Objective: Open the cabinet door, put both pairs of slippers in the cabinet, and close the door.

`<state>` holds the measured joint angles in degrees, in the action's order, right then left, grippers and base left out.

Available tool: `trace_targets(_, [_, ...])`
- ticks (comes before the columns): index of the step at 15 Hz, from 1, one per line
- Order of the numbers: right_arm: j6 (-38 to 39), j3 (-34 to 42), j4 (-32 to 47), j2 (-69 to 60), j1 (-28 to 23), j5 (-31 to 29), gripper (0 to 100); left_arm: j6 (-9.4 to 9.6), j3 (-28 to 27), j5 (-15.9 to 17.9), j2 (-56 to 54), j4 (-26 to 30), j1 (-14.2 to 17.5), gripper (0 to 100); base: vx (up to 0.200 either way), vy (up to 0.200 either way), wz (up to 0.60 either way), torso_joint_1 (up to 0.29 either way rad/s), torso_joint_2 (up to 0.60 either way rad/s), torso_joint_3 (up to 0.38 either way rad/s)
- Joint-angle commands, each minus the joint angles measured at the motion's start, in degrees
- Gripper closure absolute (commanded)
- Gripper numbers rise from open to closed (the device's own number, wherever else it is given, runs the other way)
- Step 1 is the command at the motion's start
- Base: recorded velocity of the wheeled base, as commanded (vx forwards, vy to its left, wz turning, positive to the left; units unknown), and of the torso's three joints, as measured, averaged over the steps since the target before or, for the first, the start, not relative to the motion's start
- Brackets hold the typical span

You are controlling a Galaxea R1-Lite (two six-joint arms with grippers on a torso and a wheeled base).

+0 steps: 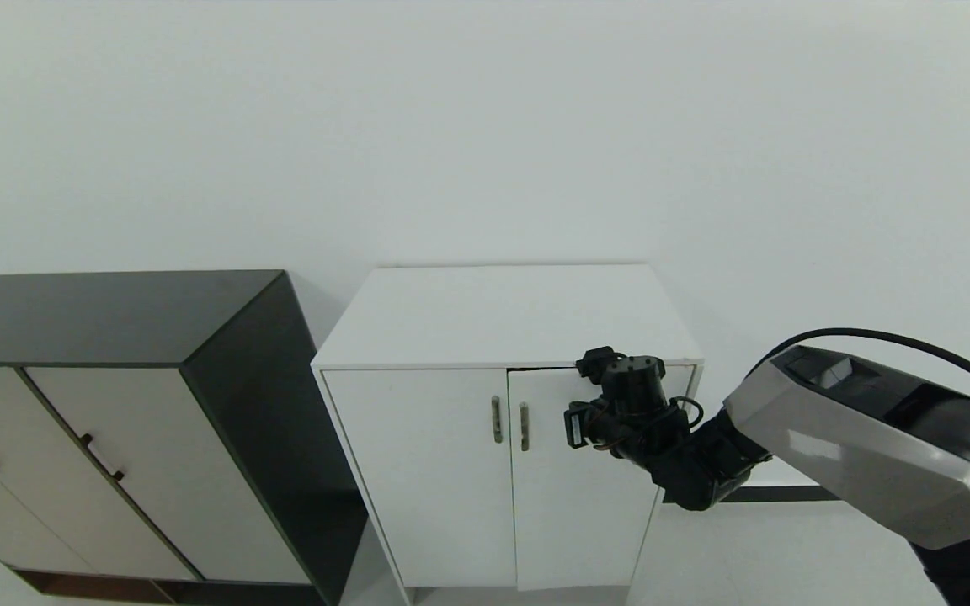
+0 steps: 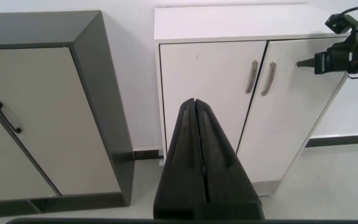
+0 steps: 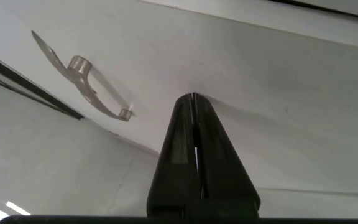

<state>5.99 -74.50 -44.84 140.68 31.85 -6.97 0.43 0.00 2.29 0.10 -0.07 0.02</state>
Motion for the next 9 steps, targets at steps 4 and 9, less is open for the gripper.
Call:
trace_targets(4, [0.08,-0.74,0.01,0.12,-0.39,-0.23,100,0.01,0.00,-0.01,-0.01,-0.01,-0.02,100,0.000,0.000,0.00,0.000,0.00,0.000])
trace_targets(9, [-0.01,-1.18,-0.08,0.21,-1.88,-0.15,100,0.01,0.00,-0.01,-0.01,-0.01,-0.02,100,0.000,0.000,0.00,0.000,0.00,0.000])
